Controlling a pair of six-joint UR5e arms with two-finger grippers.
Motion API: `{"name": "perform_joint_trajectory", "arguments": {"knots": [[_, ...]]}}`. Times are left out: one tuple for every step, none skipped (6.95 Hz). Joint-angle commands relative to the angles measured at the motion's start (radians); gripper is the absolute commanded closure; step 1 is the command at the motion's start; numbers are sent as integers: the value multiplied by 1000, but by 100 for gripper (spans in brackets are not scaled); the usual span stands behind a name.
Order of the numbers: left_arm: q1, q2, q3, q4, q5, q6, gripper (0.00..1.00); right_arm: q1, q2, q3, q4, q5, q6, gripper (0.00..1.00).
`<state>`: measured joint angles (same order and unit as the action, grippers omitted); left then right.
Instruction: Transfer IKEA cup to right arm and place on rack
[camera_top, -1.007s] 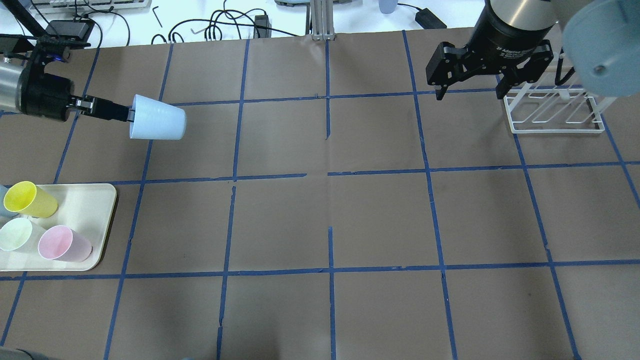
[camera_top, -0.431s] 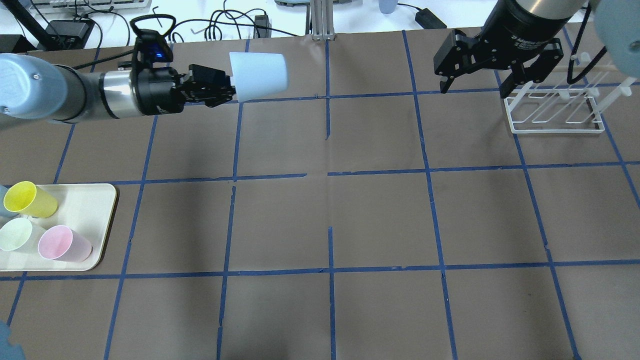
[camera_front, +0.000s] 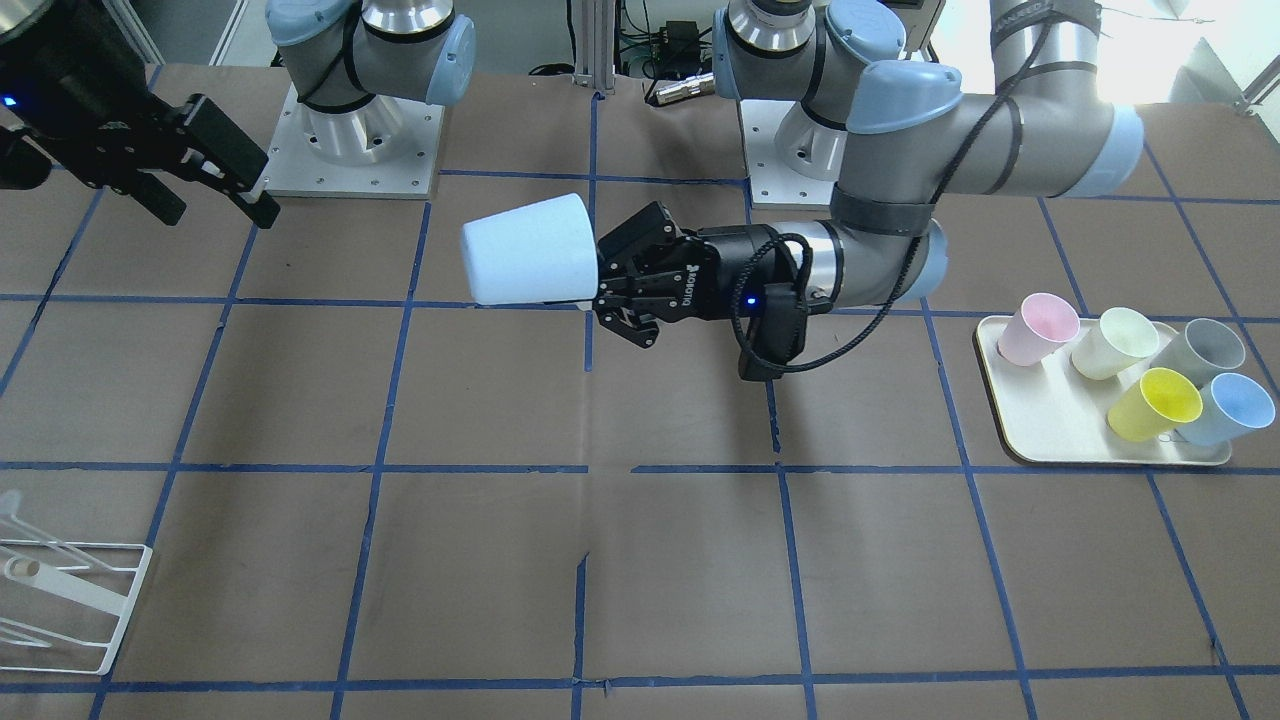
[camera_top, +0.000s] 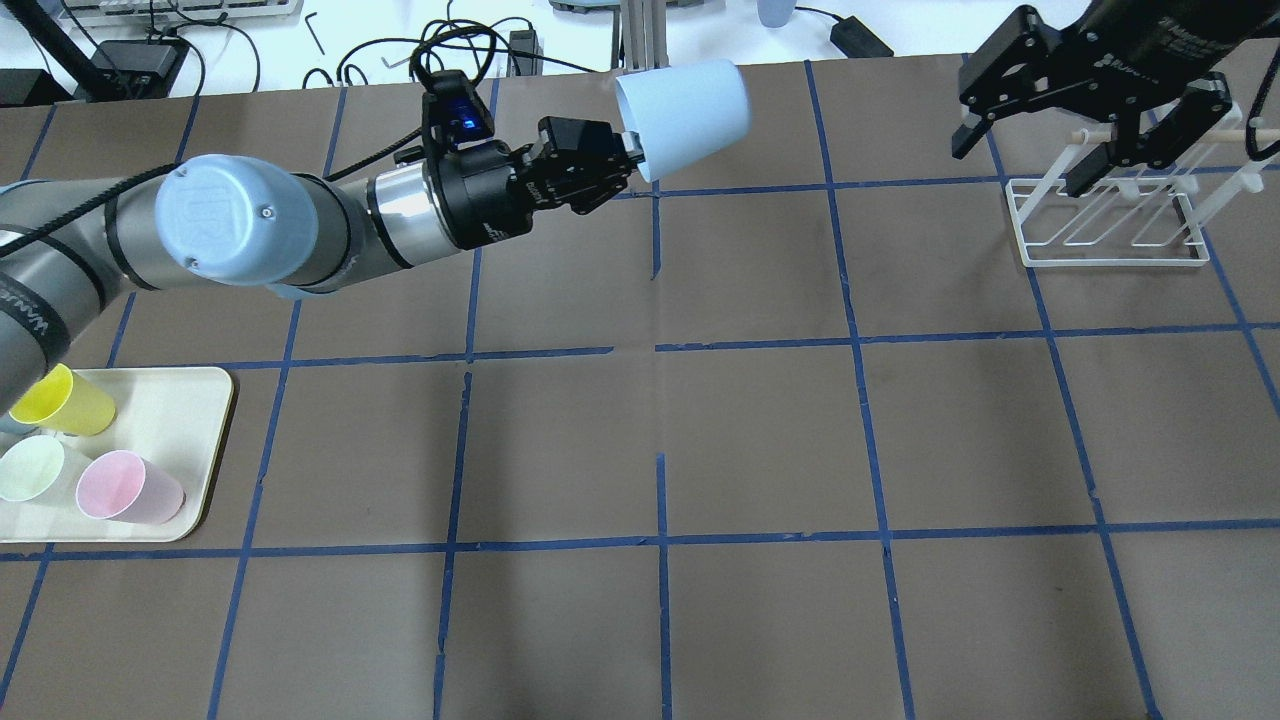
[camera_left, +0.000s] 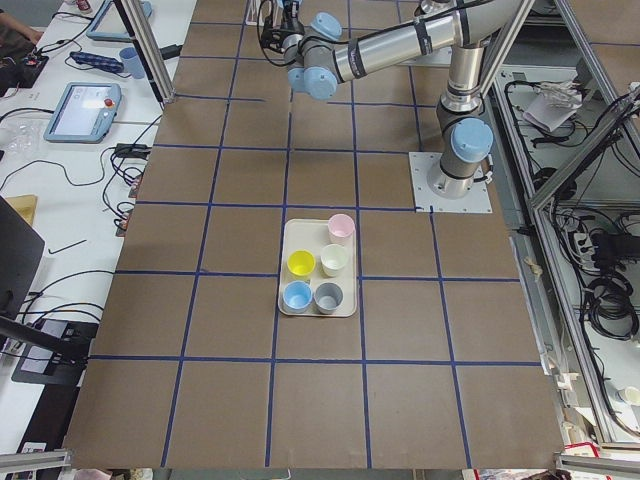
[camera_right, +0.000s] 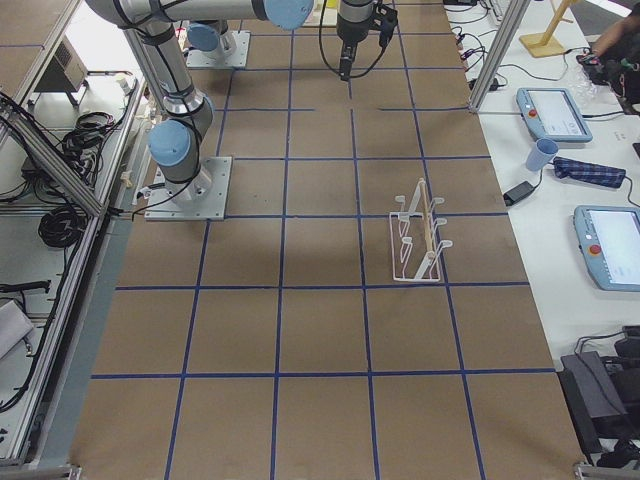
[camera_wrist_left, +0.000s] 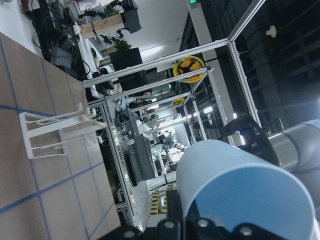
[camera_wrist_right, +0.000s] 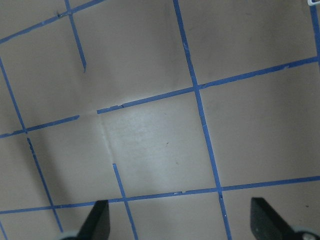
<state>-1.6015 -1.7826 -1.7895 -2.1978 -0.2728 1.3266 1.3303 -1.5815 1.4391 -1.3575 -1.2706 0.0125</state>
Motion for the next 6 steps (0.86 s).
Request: {"name": "perform_joint_trajectory", "arguments": {"knots": [[-64, 12, -13, -3, -66, -3, 100, -124, 0, -6, 73, 129, -41, 0], [-83, 15, -40, 1, -90, -1, 100, -188, 0, -6, 137, 199, -54, 0], [-122, 12, -47, 3, -126, -3, 100, -256, -2, -6, 225, 262, -80, 0], [-162, 9, -45, 4, -172, -3, 100, -278, -8, -6, 306, 310, -106, 0], [-181, 2, -45, 3, -186, -3, 100, -278, -8, -5, 396, 415, -135, 0], [-181, 6, -47, 3, -186, -3, 100, -278, -9, 0, 499, 526, -199, 0]]}}
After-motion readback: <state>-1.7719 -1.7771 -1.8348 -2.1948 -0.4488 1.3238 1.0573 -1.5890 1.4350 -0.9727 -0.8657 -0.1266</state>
